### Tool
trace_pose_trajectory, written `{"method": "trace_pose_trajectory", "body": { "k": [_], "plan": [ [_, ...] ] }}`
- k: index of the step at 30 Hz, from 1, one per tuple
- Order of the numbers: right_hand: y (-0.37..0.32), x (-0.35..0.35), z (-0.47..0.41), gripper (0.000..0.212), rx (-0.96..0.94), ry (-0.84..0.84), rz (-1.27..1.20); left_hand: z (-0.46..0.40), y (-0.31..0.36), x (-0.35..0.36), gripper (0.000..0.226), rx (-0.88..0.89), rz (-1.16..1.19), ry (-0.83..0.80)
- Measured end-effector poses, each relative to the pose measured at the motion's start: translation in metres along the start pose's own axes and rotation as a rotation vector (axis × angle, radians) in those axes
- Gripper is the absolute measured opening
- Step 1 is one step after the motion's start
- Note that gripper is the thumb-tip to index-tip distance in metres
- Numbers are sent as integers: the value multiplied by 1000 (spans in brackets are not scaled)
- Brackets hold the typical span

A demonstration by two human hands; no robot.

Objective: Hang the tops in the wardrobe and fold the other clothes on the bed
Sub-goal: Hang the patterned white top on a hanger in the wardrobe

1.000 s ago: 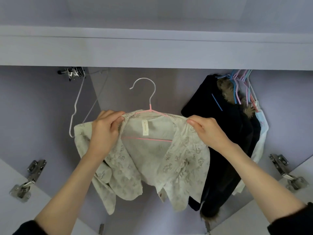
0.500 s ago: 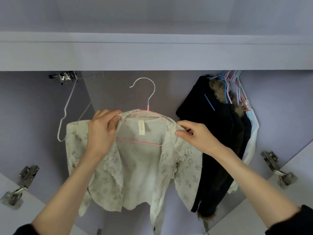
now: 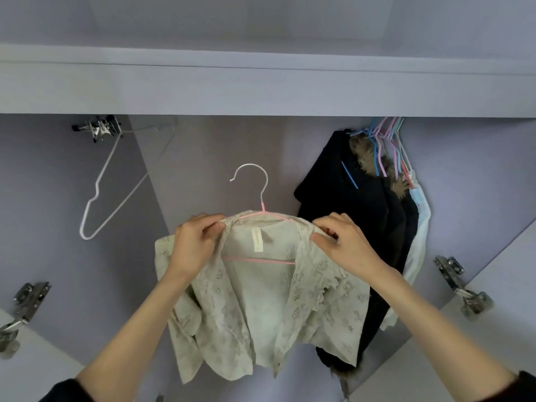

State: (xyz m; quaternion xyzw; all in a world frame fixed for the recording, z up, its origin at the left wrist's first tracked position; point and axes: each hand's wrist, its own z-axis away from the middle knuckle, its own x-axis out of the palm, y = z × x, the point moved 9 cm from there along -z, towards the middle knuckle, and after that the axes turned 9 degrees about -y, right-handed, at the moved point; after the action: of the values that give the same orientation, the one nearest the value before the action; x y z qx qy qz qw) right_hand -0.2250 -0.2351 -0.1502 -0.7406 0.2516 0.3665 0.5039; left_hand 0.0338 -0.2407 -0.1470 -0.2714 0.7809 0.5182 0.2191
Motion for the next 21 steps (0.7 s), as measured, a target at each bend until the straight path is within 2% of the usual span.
{"method": "trace_pose_trajectory", "body": {
  "k": [2,3,5,6,11,14,16,19,21],
  "plan": [
    [-12,-8,-2,25,-50,39,-56,-1,11,14,16,20,2,-32],
    [-19,-10,-4,27,-74,50,-67,-2,17,22,16,33,3,-50],
    [-33,-10,-8,15,-101,43,-64,-3,28,34,15,62,3,-72],
    [-33,-9,-11,8,-78,18,-74,-4,32,39,15,72,5,-75],
    [-3,5,-12,16,144,-335,-315,-8,39,63,19,47,0,-158],
    [19,3,-12,22,238,-295,-499,-11,52,63,25,101,-87,-133],
    [40,1,-13,20,356,-227,-684,-8,73,50,31,218,-143,-65],
    [61,10,-16,11,546,-213,-1087,2,121,21,40,554,-295,114],
    [64,11,-23,9,573,-224,-1275,7,148,5,43,701,-424,251]
  ]
}}
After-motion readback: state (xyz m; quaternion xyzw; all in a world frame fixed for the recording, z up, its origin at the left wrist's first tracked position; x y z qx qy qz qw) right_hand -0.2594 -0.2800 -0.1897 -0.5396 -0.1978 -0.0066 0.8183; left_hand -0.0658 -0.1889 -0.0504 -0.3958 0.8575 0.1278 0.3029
